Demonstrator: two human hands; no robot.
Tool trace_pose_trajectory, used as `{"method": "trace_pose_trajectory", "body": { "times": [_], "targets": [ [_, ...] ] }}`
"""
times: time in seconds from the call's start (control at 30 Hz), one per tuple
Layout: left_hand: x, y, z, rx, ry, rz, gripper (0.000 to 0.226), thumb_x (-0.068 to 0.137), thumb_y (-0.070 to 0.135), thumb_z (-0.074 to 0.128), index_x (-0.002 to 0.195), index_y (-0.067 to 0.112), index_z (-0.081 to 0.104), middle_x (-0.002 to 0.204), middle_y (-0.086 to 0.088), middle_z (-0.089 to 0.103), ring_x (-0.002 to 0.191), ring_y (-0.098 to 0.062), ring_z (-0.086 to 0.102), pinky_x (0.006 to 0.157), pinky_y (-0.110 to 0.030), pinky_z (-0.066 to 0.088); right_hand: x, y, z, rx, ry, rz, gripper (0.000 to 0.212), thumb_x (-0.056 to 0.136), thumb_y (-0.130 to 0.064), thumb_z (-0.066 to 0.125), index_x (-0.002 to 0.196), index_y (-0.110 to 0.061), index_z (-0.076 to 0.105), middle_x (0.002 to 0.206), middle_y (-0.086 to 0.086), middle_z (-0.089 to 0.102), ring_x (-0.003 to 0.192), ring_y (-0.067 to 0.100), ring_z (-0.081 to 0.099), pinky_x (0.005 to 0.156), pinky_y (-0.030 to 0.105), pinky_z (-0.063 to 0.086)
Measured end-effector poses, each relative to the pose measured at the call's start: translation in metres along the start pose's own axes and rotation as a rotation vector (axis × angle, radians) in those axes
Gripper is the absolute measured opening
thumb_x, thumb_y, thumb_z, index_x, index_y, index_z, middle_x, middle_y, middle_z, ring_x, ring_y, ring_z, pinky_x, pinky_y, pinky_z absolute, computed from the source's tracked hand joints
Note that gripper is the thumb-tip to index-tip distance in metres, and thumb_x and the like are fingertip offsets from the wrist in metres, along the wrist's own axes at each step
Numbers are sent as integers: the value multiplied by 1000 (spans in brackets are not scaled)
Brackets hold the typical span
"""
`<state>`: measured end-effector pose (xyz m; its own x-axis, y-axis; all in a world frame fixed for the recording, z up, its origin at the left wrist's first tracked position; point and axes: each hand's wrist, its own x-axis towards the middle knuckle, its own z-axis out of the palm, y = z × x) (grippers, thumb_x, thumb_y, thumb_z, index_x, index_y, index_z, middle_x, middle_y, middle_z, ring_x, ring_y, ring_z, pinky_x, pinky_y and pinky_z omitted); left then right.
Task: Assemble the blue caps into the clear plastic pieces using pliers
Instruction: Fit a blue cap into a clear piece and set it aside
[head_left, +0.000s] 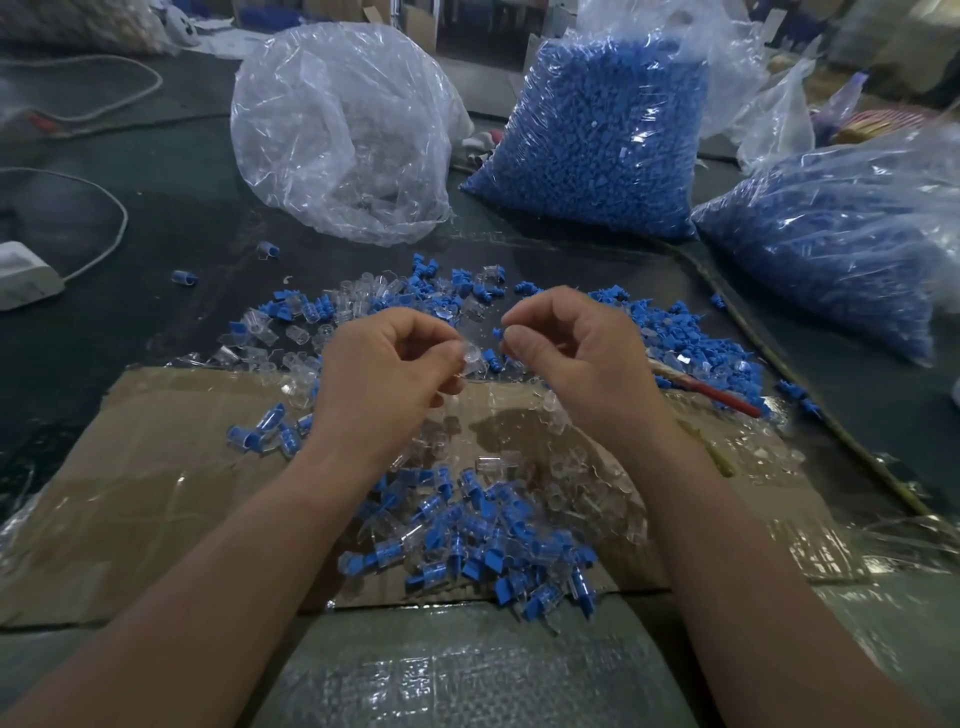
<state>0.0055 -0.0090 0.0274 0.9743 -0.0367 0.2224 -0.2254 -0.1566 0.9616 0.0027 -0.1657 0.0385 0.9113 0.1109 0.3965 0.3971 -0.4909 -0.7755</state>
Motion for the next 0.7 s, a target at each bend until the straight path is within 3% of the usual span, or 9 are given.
{"method": "trace_pose_trajectory", "body": {
  "times": [0.1, 0.4, 0.7],
  "targets": [
    [0, 0, 0, -36, 28, -16, 13, 80, 8, 67, 74, 19, 63, 62, 0, 67, 54, -9, 66, 52, -18, 53, -3, -3, 6, 49, -26, -22, 23, 80, -13, 67, 78, -34, 59, 68, -17, 61, 64, -3, 59, 60, 10, 46],
    [-1, 0, 1, -5, -22, 37, 21, 80, 4, 66, 76, 24, 63, 61, 5, 67, 57, -6, 65, 54, -15, 53, -4, -4, 11, 151, -71, 15, 17, 76, -13, 70, 77, -27, 62, 65, -21, 65, 62, -2, 63, 59, 10, 48],
    [-1, -1, 0, -42, -69, 37, 22, 81, 0, 63, 75, 21, 62, 66, 0, 69, 57, -8, 66, 55, -17, 54, -5, -6, 10, 88, -38, -5, 14, 73, -20, 72, 75, -28, 61, 64, -15, 61, 60, -4, 58, 56, 8, 44]
  ]
}}
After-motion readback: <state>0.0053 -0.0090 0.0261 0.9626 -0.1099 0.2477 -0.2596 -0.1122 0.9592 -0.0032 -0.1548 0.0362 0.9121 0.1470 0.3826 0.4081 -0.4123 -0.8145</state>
